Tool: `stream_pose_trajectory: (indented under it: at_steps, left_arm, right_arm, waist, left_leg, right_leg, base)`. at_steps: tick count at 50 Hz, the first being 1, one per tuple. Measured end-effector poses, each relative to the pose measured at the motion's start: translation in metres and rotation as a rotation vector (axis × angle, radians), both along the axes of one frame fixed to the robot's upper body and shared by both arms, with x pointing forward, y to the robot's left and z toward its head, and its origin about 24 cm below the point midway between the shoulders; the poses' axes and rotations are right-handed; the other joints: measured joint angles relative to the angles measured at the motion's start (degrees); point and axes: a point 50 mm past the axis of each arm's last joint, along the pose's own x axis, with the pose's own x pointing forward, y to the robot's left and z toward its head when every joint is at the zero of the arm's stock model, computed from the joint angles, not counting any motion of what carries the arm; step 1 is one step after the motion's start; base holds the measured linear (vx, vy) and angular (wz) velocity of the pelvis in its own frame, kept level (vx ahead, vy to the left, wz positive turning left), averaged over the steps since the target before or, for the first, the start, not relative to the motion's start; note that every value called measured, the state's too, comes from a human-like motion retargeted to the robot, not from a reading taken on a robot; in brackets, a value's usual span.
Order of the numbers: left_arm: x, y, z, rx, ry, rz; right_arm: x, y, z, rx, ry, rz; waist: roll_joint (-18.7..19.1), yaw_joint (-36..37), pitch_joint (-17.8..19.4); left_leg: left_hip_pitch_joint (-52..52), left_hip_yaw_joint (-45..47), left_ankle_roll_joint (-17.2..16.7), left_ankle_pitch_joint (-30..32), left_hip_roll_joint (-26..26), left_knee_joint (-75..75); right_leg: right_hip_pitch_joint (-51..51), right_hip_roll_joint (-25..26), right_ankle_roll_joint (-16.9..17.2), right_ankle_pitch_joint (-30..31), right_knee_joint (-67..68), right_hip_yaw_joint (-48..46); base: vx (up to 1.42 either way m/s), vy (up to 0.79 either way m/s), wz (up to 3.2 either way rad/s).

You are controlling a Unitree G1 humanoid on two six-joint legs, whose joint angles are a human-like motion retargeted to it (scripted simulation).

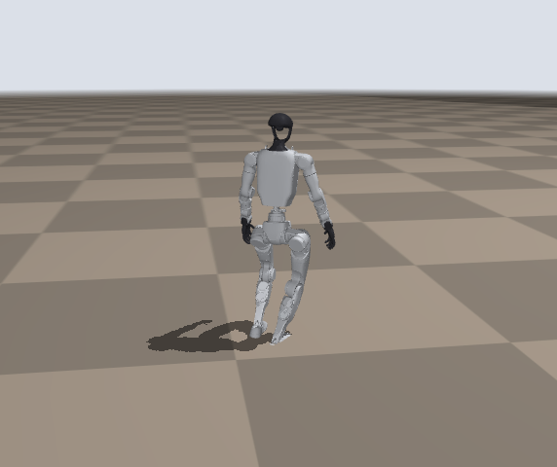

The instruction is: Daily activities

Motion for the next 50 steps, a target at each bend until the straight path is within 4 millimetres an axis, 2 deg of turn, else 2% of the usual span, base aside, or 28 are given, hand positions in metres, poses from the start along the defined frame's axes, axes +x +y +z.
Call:
stream_pose_trajectory:
  at_steps: [5, 10, 13, 15, 20, 23, 25, 27, 28, 30, 32, 35, 36, 41, 45, 50]
  left_arm:
    - [-0.019, 0.0, -0.009, -0.016, 0.073, 0.024]
    - [-0.035, 0.001, -0.015, -0.025, 0.13, 0.036]
    - [-0.046, 0.0, -0.02, -0.032, 0.167, 0.048]
    - [-0.05, 0.004, -0.02, -0.034, 0.184, 0.063]
    - [-0.066, 0.005, -0.024, -0.047, 0.228, 0.098]
    - [-0.069, 0.007, -0.025, -0.056, 0.238, 0.109]
    - [-0.068, 0.008, -0.024, -0.06, 0.235, 0.106]
    - [-0.059, 0.013, -0.02, -0.054, 0.212, 0.095]
    - [-0.056, 0.013, -0.02, -0.05, 0.205, 0.087]
    - [-0.049, 0.015, -0.017, -0.035, 0.182, 0.071]
    - [-0.032, 0.019, -0.01, -0.011, 0.139, 0.05]
    - [-0.017, 0.022, -0.003, 0.028, 0.095, 0.021]
    - [-0.005, 0.024, 0.002, 0.042, 0.069, 0.013]
    - [0.029, 0.024, 0.019, 0.089, -0.019, -0.027]
    - [0.055, 0.017, 0.032, 0.097, -0.091, -0.06]
    - [0.079, -0.003, 0.044, 0.072, -0.174, -0.125]
  right_arm:
    - [0.01, 0.011, 0.004, 0.024, -0.021, 0.042]
    - [0.021, 0.022, 0.008, 0.035, -0.043, 0.108]
    - [0.021, 0.029, 0.008, 0.045, -0.045, 0.131]
    - [0.023, 0.032, 0.009, 0.053, -0.048, 0.142]
    - [0.013, 0.036, 0.002, 0.068, -0.015, 0.138]
    - [0.002, 0.034, -0.004, 0.072, 0.021, 0.122]
    - [-0.006, 0.03, -0.008, 0.073, 0.047, 0.107]
    - [-0.009, 0.027, -0.009, 0.084, 0.063, 0.088]
    - [-0.013, 0.025, -0.011, 0.085, 0.075, 0.078]
    - [-0.02, 0.021, -0.013, 0.087, 0.091, 0.058]
    - [-0.018, 0.015, -0.012, 0.086, 0.084, 0.032]
    - [-0.027, 0.01, -0.014, 0.078, 0.093, -0.001]
    - [-0.024, 0.007, -0.013, 0.072, 0.083, -0.012]
    - [-0.031, -0.002, -0.014, 0.05, 0.084, -0.05]
    - [-0.039, -0.005, -0.016, 0.043, 0.103, -0.069]
    - [-0.054, -0.003, -0.023, 0.053, 0.152, -0.087]
  waist:
    - [-0.4, -0.3, -1.2]
    - [-0.9, -1.7, -4.2]
    - [-0.9, -2.2, -5.2]
    - [-0.8, -1.5, -5.9]
    - [-2.9, -2.3, -7.4]
    - [-5.2, -3.2, -7.4]
    - [-7.3, -4.3, -7.0]
    - [-11.6, -5.7, -4.0]
    - [-12.2, -6.4, -3.9]
    - [-13.0, -7.9, -3.8]
    - [-12.6, -8.6, -3.2]
    - [-12.6, -10.9, -3.0]
    - [-11.4, -11.0, -2.6]
    - [-8.6, -13.5, -1.3]
    - [-7.3, -15.0, -0.4]
    - [-7.1, -16.0, -0.4]
  left_leg:
    - [-3.9, 1.6, -2.5, 3.3, -5.7, -20.0]
    - [-4.0, 3.3, -3.7, 9.3, -11.1, -42.5]
    - [-6.7, 4.1, -3.6, 9.2, -11.7, -41.2]
    - [-2.5, 4.7, -3.0, 12.7, -12.3, -48.8]
    - [-4.8, 6.3, -0.6, 13.0, -14.2, -37.8]
    - [-3.8, 7.1, 1.7, 11.1, -17.3, -32.1]
    - [-1.8, 7.9, 3.7, 9.2, -20.5, -30.3]
    - [6.7, 9.1, 6.2, 10.4, -27.3, -37.8]
    - [6.9, 9.3, 7.0, 9.5, -28.4, -36.4]
    - [7.8, 9.2, 8.4, 7.5, -30.1, -34.7]
    - [11.0, 8.2, 9.1, 7.1, -31.1, -37.7]
    - [11.9, 7.8, 9.2, 3.8, -31.8, -34.2]
    - [13.5, 7.0, 9.2, 3.4, -31.2, -35.5]
    - [17.9, 5.0, 9.2, -0.4, -30.3, -34.8]
    - [22.2, 3.0, 9.2, -1.9, -30.1, -36.7]
    - [26.7, 0.8, 8.7, -2.5, -29.4, -40.1]
  right_leg:
    - [3.1, -1.3, 0.9, -0.8, -3.1, 2.4]
    - [2.6, -3.4, 1.7, -2.0, -3.7, 3.7]
    - [1.9, -4.1, 1.8, -4.3, 0.3, 4.2]
    - [3.5, -3.7, 2.0, -3.8, -1.2, 5.6]
    - [3.8, -8.3, 4.0, -5.5, 7.5, 5.5]
    - [4.8, -12.6, 7.4, -3.7, 15.2, 6.0]
    - [5.5, -16.3, 10.8, 0.2, 21.3, 6.8]
    - [7.6, -22.8, 15.5, 8.2, 27.4, 8.7]
    - [7.0, -24.2, 16.8, 11.7, 30.7, 9.0]
    - [5.0, -26.3, 18.7, 17.1, 37.1, 9.7]
    - [1.7, -27.2, 19.0, 20.5, 42.0, 10.6]
    - [-2.4, -30.0, 17.5, 19.0, 48.5, 10.5]
    - [-4.4, -29.6, 16.4, 18.3, 49.1, 10.2]
    - [-12.3, -30.6, 11.5, 10.4, 48.6, 8.7]
    - [-17.5, -30.0, 9.4, 5.9, 41.2, 6.9]
    - [-21.9, -28.0, 9.9, 5.1, 27.4, 5.0]
  base:
    - [0.38, 0.03, -0.26]
    - [0.38, 0.09, -0.06]
    - [0.38, 0.1, -0.18]
    - [0.46, 0.12, -0.48]
    - [0.45, 0.1, -0.26]
    - [0.49, 0.12, -0.08]
    - [0.5, 0.14, 0.17]
    - [0.48, 0.15, 0.27]
    - [0.44, 0.11, 0.23]
    - [0.43, 0.09, 0.12]
    - [0.43, 0.07, -0.02]
    - [0.4, 0.02, 0.09]
    - [0.39, 0.04, -0.09]
    - [0.35, 0.01, 0.0]
    - [0.31, -0.02, 0.08]
    - [0.27, -0.06, 0.12]
